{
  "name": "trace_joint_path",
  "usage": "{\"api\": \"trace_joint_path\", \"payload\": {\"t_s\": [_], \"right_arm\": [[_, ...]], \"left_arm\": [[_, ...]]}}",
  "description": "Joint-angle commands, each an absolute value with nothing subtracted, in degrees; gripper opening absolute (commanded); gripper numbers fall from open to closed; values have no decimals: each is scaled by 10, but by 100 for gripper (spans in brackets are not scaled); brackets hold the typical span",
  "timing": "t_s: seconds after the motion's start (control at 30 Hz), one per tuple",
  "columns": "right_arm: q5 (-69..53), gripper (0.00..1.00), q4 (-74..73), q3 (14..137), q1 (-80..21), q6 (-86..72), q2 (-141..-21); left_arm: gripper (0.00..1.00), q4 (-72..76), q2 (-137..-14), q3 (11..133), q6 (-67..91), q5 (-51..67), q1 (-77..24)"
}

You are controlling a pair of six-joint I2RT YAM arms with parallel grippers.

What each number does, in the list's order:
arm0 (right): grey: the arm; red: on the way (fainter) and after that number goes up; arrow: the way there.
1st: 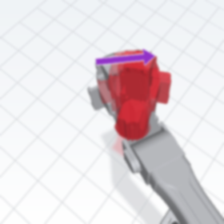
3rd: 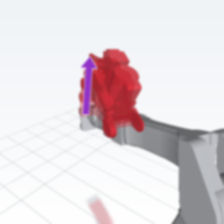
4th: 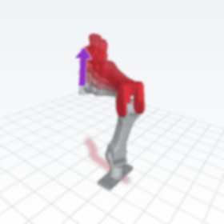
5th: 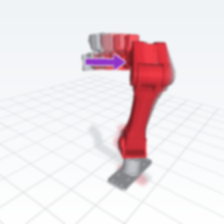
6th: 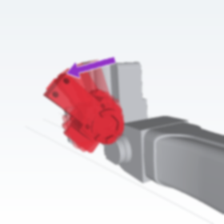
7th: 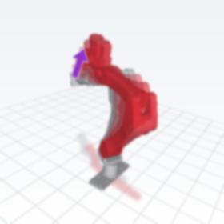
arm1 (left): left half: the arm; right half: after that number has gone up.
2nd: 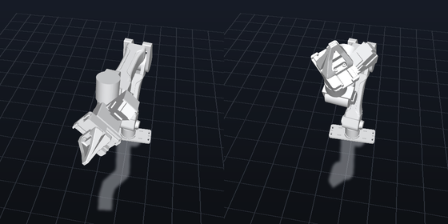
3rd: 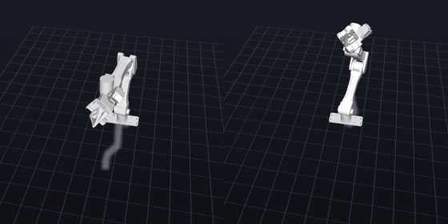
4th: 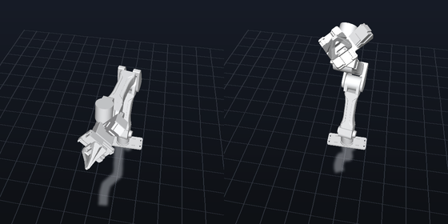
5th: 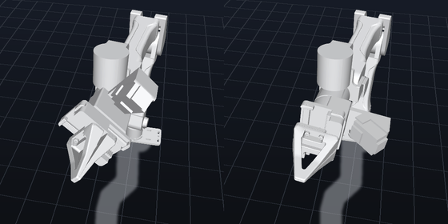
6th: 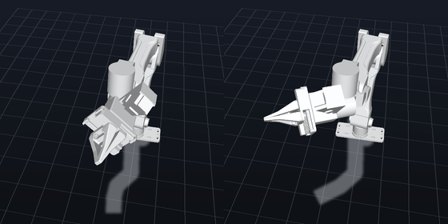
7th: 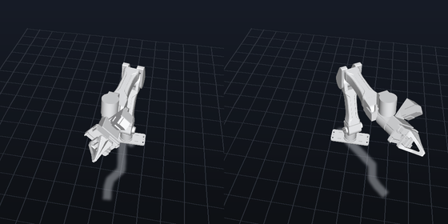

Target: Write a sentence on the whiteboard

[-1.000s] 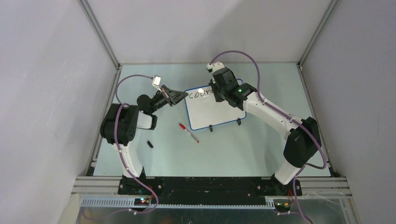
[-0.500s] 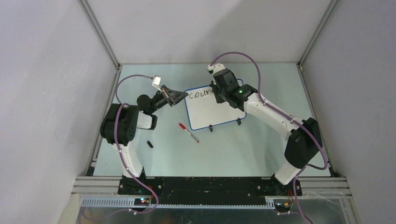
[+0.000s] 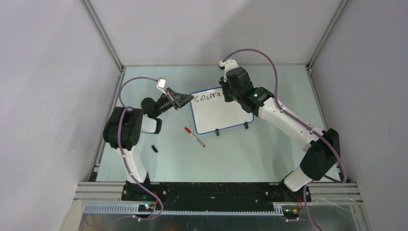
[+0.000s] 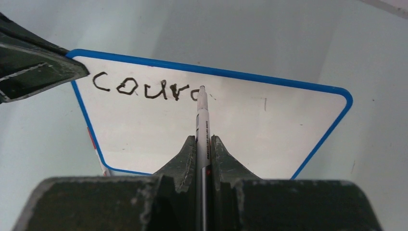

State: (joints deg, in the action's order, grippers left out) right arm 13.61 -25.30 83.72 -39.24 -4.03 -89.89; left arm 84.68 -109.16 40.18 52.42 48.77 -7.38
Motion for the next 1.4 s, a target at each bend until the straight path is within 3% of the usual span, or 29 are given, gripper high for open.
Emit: {"api": "trace_joint_path", "payload": {"t_s": [0.0, 1.37], "right_arm": [[178, 0, -250, 840, -388, -46, -892], [177, 0, -250, 830, -383, -49, -907]], "left_arm": [[0, 878, -1064, 402, 512, 493, -77], [0, 878, -1062, 400, 511, 490, -78]]}}
